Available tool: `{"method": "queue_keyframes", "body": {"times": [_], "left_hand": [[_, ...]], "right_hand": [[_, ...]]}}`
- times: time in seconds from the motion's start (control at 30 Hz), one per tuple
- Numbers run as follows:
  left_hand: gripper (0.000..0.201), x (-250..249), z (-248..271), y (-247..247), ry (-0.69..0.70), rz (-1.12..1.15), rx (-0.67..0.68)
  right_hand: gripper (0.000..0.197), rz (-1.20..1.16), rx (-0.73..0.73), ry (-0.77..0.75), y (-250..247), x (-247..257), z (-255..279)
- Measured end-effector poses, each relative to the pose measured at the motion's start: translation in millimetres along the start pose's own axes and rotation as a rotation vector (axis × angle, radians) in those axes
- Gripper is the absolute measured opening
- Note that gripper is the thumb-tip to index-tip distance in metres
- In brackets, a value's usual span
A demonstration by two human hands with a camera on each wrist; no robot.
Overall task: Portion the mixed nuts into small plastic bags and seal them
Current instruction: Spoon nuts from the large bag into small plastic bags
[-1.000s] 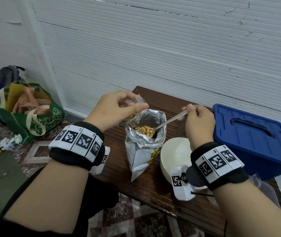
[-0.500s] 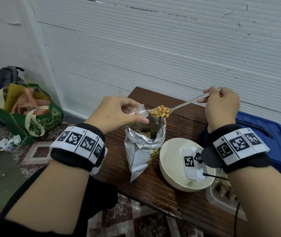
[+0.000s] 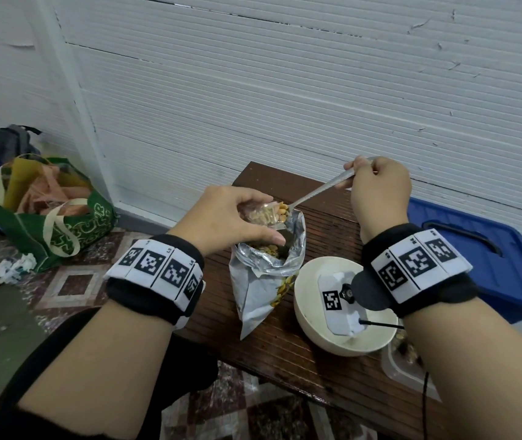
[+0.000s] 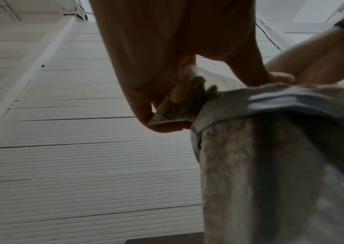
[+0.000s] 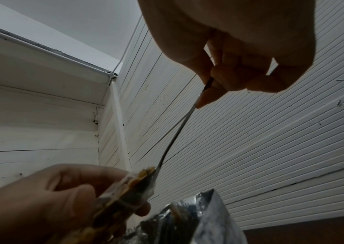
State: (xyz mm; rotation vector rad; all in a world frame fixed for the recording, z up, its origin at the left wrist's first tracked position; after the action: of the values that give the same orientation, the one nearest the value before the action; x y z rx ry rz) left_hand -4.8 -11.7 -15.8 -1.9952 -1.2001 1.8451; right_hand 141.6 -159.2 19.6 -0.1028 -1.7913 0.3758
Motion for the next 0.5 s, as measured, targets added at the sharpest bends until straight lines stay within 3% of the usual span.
{"method": "queue_keyframes", "body": {"times": [0.33, 0.5], "left_hand": [[0.05, 1.1, -1.1, 1.6, 0.022, 0.055, -0.101], [0.057, 6.3, -1.7, -1.5, -0.018, 0.163, -0.161]], "right_hand": [[0.022, -0.211, 0.137, -0.274, 1.2, 21.3, 19.9], [0.02, -0.285, 0.02, -0.395, -17.0, 29.7, 19.0]]}}
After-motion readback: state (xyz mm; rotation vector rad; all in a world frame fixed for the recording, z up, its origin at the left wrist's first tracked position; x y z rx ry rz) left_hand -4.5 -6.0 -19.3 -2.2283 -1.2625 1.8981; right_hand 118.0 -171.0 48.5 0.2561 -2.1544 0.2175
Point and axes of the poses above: each hand's wrist, its own z-axis away from the middle knuckle, its own y-axis out of the palm, x = y × z, the point moved 3 cm from there along -z, towards the middle knuckle, and after that the axes turned 5 degrees about y, right-handed, at the moved point
